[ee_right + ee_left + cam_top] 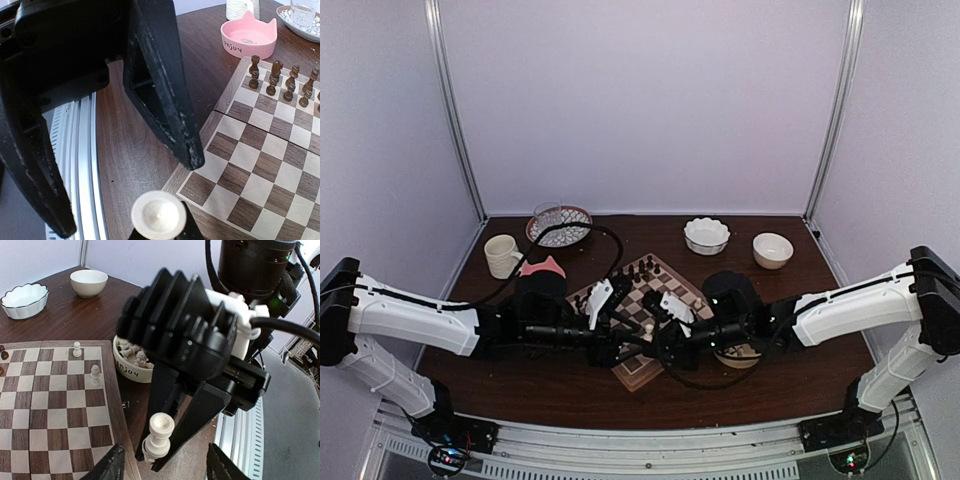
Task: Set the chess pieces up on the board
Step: Pass from the right arm to the left
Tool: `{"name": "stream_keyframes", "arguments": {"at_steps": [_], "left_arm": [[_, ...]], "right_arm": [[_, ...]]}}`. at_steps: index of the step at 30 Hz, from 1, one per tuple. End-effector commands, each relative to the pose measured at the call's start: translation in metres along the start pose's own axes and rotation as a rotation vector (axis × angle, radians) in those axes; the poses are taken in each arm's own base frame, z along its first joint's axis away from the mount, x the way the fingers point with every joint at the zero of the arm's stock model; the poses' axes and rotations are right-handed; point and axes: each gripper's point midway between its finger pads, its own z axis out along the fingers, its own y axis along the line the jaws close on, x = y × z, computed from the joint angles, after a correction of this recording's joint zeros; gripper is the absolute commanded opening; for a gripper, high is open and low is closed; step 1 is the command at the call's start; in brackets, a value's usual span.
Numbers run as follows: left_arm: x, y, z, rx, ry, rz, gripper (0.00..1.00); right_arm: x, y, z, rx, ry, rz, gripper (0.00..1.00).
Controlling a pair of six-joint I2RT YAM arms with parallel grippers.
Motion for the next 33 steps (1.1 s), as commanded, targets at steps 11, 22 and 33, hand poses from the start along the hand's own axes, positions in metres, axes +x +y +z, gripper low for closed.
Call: {"name": "stream_keyframes", "arguments": {"at_steps": [11, 22, 33], "left_arm": [[-0.017, -0.004, 0.004, 0.023, -0.039, 0.018, 0.38], [-0.020, -0.003, -0.002, 0.011, -0.066, 0.018, 0.37], [-0.025, -0.008, -0.008, 0.029, -0.110, 0.032, 0.27]], "right_arm": [[-0.016, 0.017, 0.003, -0.090, -0.021, -0.020, 0.03], [-0.015, 0.021, 0.005, -0.105, -0.013, -0.023, 0.03], [-0.014, 0.021, 0.006, -0.105, -0.010, -0.026, 0.04]]}}
